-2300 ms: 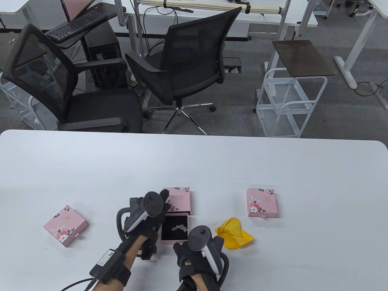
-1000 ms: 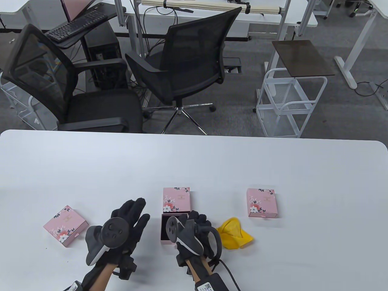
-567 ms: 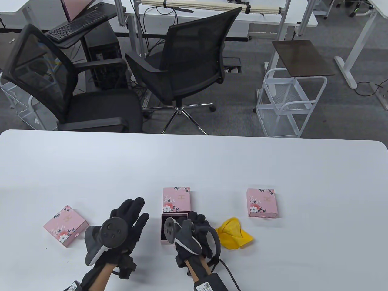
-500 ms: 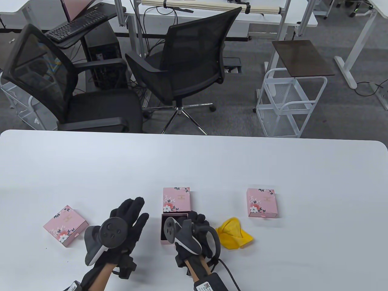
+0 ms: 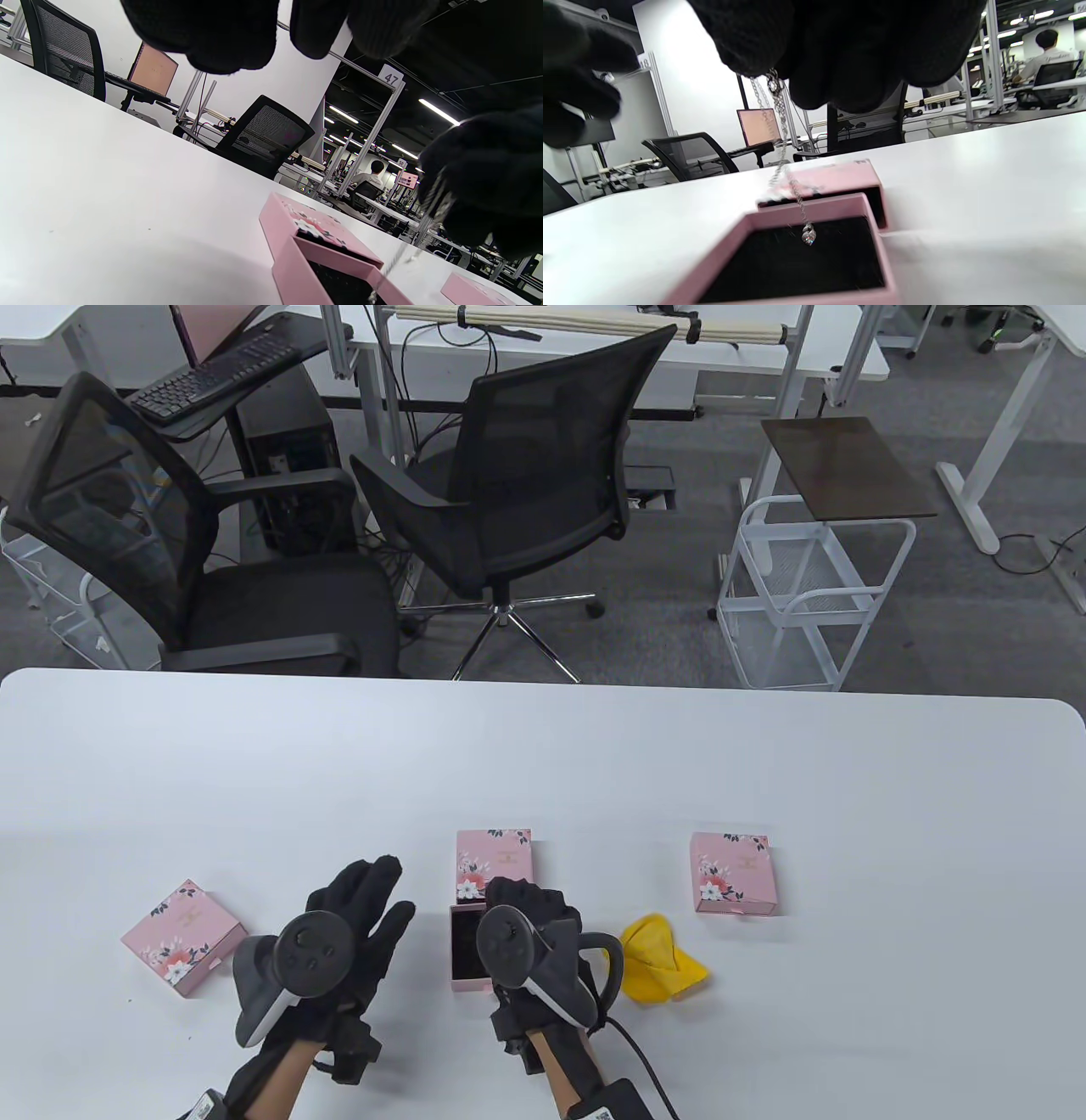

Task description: Dust necklace

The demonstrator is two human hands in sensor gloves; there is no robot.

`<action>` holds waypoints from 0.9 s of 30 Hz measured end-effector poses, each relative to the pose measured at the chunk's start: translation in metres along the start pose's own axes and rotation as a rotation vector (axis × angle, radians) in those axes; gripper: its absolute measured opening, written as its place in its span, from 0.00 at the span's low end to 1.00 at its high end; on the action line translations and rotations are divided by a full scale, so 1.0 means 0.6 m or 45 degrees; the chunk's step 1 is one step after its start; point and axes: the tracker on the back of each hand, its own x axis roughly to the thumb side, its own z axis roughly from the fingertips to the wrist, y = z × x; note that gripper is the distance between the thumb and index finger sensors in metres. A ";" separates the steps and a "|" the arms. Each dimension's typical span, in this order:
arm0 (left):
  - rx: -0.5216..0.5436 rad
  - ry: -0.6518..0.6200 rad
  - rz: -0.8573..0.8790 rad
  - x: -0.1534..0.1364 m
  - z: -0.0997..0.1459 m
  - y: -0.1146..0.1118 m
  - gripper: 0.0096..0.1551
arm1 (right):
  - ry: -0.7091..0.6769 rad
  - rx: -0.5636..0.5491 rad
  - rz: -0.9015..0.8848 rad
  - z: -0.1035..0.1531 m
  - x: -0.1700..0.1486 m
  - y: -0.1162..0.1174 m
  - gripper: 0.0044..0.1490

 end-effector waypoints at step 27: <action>0.014 -0.327 0.355 0.110 -0.029 0.066 0.22 | -0.250 -0.136 -0.498 0.007 0.012 -0.152 0.27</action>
